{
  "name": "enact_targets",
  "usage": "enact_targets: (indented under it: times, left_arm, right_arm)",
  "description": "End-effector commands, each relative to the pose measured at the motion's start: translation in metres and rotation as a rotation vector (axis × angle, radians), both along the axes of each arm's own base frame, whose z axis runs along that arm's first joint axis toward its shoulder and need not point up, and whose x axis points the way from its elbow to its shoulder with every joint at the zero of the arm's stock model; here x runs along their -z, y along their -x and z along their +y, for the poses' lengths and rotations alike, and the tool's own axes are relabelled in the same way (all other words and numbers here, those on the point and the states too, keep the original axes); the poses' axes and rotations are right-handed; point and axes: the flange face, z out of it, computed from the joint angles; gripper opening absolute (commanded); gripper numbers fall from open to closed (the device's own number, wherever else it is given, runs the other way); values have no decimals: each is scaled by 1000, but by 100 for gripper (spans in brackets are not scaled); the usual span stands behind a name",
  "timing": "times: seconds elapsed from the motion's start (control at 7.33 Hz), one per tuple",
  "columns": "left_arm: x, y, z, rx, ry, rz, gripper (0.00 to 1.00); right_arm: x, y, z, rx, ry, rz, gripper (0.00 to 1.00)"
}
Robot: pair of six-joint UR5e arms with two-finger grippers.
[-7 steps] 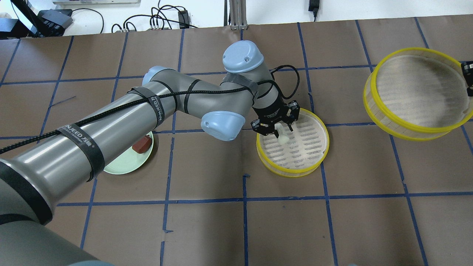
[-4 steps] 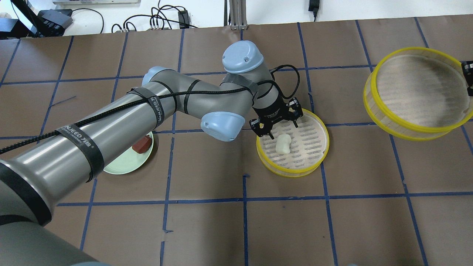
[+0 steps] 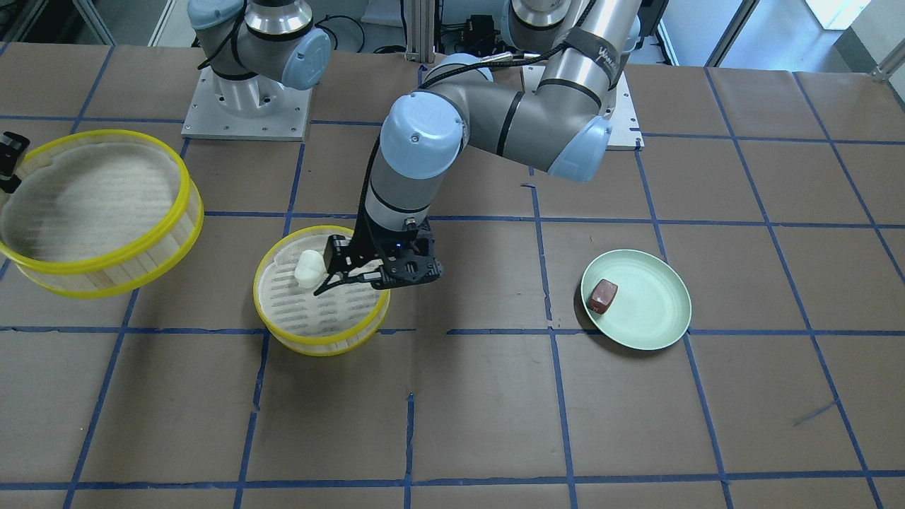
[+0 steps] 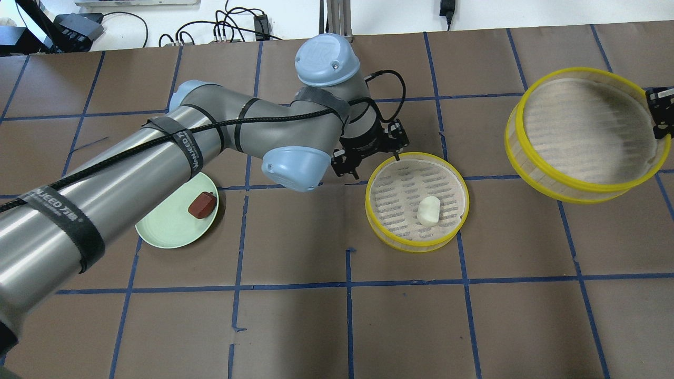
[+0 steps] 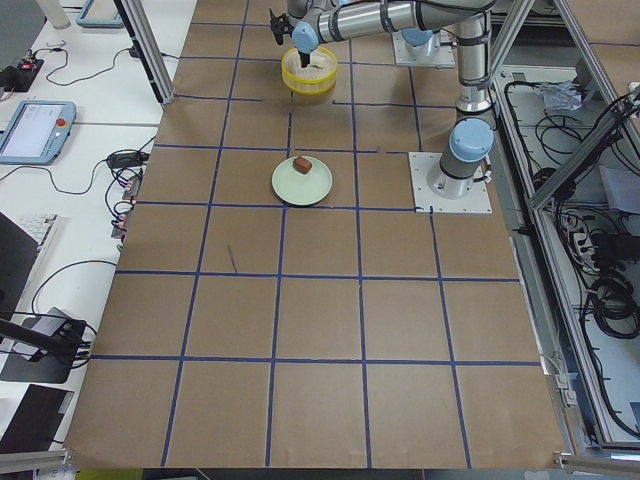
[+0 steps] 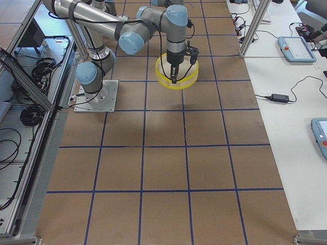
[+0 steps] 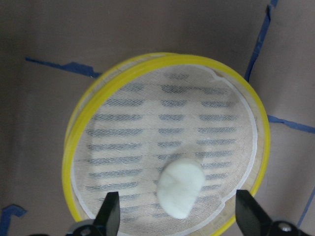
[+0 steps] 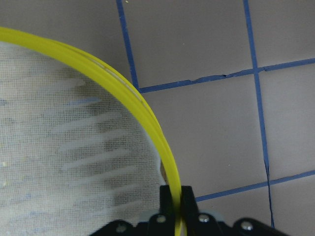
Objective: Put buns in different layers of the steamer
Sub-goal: 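Withdraw the left gripper while the right gripper returns the top tier overhead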
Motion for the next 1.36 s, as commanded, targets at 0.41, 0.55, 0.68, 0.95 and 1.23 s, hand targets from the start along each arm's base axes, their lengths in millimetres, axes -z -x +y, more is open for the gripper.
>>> enact_targets:
  times: [0.41, 0.55, 0.68, 0.95, 1.23]
  left_arm:
    - [-77, -254, -25, 133, -90, -160, 100]
    - [-87, -291, -26, 135, -80, -155, 100]
    - [-98, -296, -27, 140, -68, -170, 100]
    - [-106, -263, -19, 207, -53, -231, 100]
    - [-121, -223, -2, 280, -23, -273, 100]
  right_arm:
    - [16, -169, -5, -7, -18, -21, 12]
    - [44, -184, -20, -48, -71, 32, 13]
    - [78, -187, -41, -61, -103, 52, 13]
    - [109, -183, -43, -56, -133, 32, 12]
    - [133, -183, -41, -49, -108, 19, 12]
